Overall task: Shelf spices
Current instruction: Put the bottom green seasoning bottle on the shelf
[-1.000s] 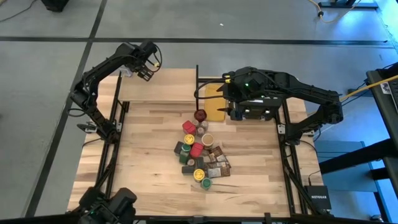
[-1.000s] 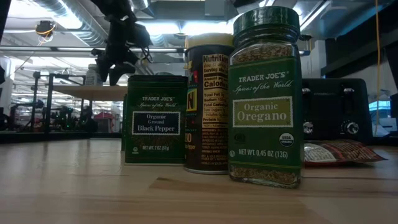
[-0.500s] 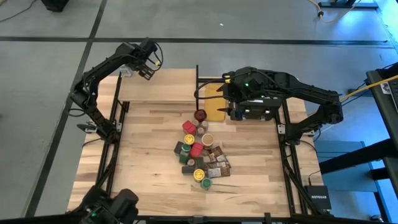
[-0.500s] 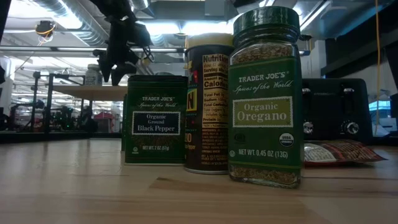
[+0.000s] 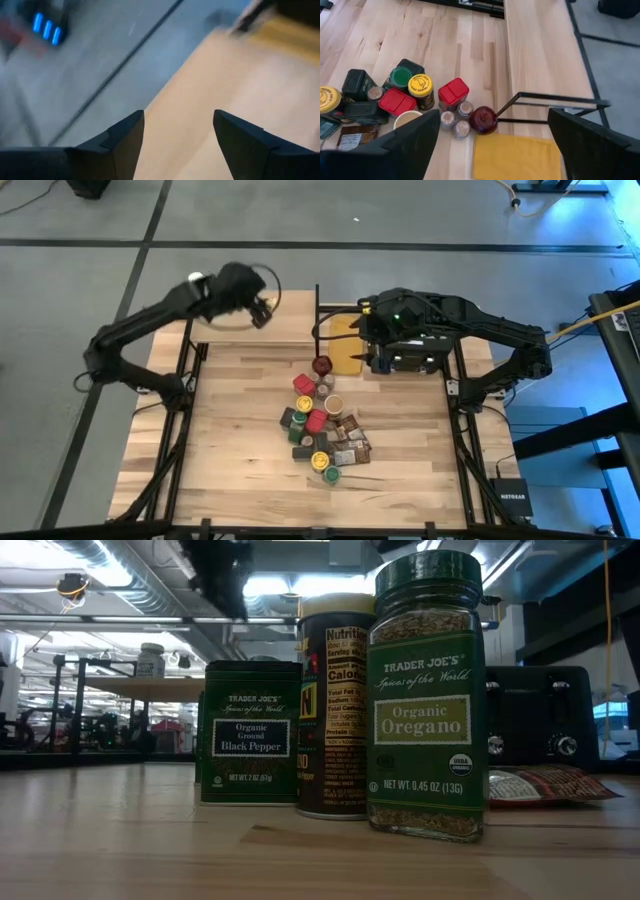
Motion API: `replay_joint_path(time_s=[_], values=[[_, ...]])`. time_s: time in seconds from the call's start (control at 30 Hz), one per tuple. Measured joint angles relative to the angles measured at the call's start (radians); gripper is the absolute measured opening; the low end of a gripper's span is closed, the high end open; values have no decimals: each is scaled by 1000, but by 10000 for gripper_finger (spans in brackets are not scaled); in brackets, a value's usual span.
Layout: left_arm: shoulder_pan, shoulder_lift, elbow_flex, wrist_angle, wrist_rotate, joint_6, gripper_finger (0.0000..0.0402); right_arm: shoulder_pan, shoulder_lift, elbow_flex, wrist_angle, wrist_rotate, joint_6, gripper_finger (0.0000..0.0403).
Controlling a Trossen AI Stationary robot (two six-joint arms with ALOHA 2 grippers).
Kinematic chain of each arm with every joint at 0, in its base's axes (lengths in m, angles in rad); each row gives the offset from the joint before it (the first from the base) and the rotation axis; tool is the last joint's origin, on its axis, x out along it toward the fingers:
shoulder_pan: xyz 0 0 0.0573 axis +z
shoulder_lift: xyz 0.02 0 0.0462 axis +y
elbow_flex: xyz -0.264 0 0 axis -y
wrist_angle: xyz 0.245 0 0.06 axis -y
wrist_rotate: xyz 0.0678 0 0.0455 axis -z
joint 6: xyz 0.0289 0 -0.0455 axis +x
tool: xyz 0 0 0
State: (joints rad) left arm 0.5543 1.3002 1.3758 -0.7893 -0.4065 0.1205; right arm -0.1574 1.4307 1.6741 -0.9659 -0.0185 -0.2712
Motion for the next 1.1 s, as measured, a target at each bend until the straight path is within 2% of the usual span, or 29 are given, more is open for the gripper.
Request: replay_joint_path(time_s=[0.27, 0.43, 0.53, 0.8, 0.9, 1.1], values=[[-159, -263, -366, 550, 83, 46, 233, 1, 0, 0, -24, -58, 55, 376], [-250, -341, -506, 738, 96, 40, 233, 2, 30, 2, 20, -70, 87, 376], [-303, -342, -545, 736, 116, 71, 233, 36, 69, 2, 31, -68, 103, 376], [-406, -341, -543, 732, 151, 101, 233, 176, 165, 2, 45, 7, 103, 376], [-426, -343, -544, 738, 193, 92, 233, 228, 189, 1, 37, 12, 109, 376], [-481, -342, -544, 734, 205, 35, 233, 330, 218, 1, -8, 27, 164, 376]])
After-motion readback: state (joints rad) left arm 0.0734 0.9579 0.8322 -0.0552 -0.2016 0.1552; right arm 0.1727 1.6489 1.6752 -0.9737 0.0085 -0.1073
